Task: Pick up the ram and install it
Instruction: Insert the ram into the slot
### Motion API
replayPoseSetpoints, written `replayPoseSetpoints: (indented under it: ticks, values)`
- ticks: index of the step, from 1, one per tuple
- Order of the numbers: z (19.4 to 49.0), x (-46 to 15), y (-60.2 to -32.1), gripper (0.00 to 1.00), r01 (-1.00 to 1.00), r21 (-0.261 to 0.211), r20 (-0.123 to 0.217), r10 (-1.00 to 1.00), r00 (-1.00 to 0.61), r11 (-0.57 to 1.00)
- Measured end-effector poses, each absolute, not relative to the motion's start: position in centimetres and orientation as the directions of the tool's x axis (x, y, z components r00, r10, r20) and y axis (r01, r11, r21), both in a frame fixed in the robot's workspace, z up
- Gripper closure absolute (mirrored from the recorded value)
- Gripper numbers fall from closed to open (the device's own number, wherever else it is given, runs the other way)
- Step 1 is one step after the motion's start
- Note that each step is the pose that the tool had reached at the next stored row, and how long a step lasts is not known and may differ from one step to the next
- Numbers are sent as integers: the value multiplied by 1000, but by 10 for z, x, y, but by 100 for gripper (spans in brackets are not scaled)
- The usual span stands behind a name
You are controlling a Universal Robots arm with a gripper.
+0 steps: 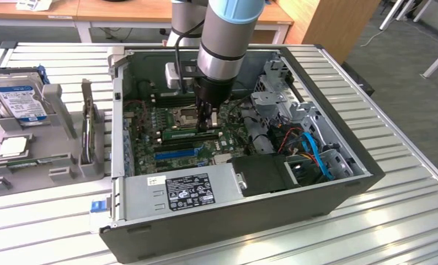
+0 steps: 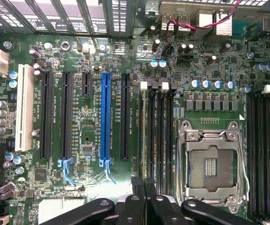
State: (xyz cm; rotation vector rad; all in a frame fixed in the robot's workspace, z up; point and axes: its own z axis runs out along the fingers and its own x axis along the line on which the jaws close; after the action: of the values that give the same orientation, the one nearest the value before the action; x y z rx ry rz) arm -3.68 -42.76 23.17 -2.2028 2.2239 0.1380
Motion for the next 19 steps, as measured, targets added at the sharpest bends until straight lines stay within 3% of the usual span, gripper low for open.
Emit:
replayPoseSetpoints:
  ticks: [19]
  values:
    - [231,-38,-428,88,-999,53,-68,-998,-11,8]
